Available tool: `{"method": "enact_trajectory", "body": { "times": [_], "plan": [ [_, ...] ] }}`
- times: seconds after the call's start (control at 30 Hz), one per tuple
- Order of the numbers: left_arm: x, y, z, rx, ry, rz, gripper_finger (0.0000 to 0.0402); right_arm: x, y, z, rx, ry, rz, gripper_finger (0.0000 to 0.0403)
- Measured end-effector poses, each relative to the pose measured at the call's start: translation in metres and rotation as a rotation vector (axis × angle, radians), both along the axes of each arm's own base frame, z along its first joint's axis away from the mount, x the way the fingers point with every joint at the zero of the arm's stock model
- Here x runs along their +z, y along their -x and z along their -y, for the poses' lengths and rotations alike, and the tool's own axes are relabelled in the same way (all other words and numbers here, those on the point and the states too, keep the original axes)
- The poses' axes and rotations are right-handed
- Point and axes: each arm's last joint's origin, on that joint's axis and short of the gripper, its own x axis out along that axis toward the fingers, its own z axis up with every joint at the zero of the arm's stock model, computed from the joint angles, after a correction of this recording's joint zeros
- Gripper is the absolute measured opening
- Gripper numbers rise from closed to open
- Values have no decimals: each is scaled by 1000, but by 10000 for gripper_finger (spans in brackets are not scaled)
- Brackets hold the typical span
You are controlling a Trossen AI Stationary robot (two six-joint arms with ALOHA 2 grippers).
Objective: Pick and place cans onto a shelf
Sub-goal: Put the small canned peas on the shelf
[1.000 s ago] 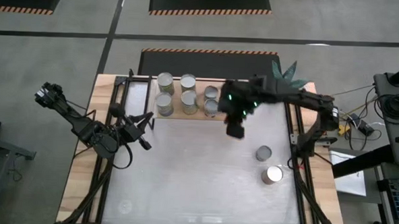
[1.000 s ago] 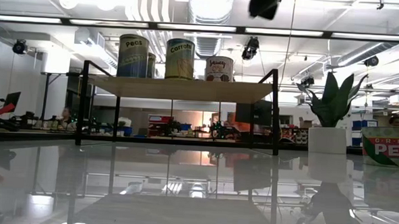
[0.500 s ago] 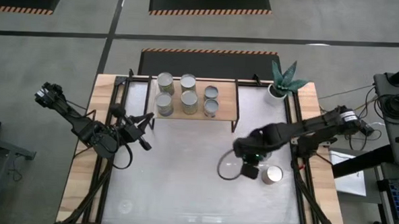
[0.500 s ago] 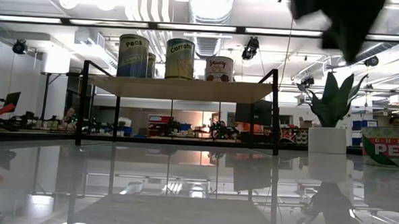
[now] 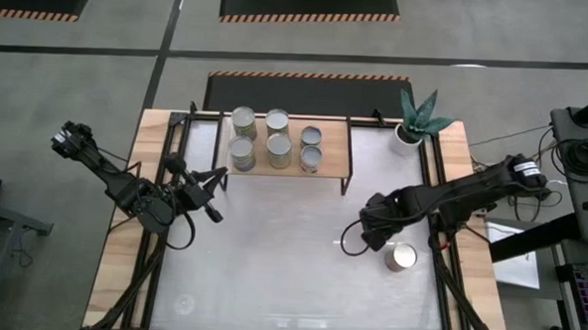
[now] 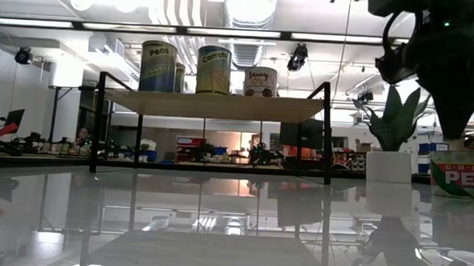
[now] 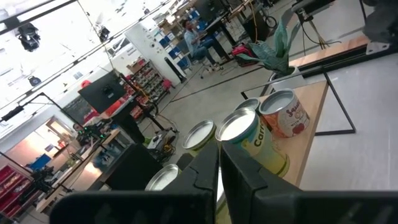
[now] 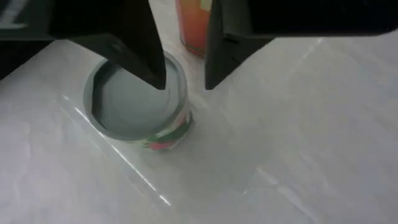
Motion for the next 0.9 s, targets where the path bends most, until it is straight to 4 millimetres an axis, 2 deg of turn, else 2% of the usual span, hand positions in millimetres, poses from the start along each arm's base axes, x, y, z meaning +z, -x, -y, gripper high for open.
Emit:
{"method": "enact_trajectory", "body": {
  "times": [0.17, 0.33, 0.4, 0.57, 0.6, 0.73, 0.9],
  "plan": [
    [0, 0, 0, -1, 0, 0, 0, -13, -4, 1, 5, 56, -24, 135],
    [0, 0, 0, -1, 0, 0, 0, -29, -11, -1, 43, 69, -79, 139],
    [0, 0, 0, -1, 0, -1, 0, -34, -13, -2, 61, 79, -103, 121],
    [0, 0, 0, -1, 0, -1, 0, -37, -18, -3, 77, 84, -131, 28],
    [0, 0, 0, -1, 0, -1, 0, -35, -19, -3, 78, 83, -131, 22],
    [0, 0, 0, 0, 0, -1, 0, -15, -23, -3, 102, 96, -149, 12],
    [0, 0, 0, 0, 0, 0, 0, 50, -22, 2, 127, 241, -196, 10]
  ]
}}
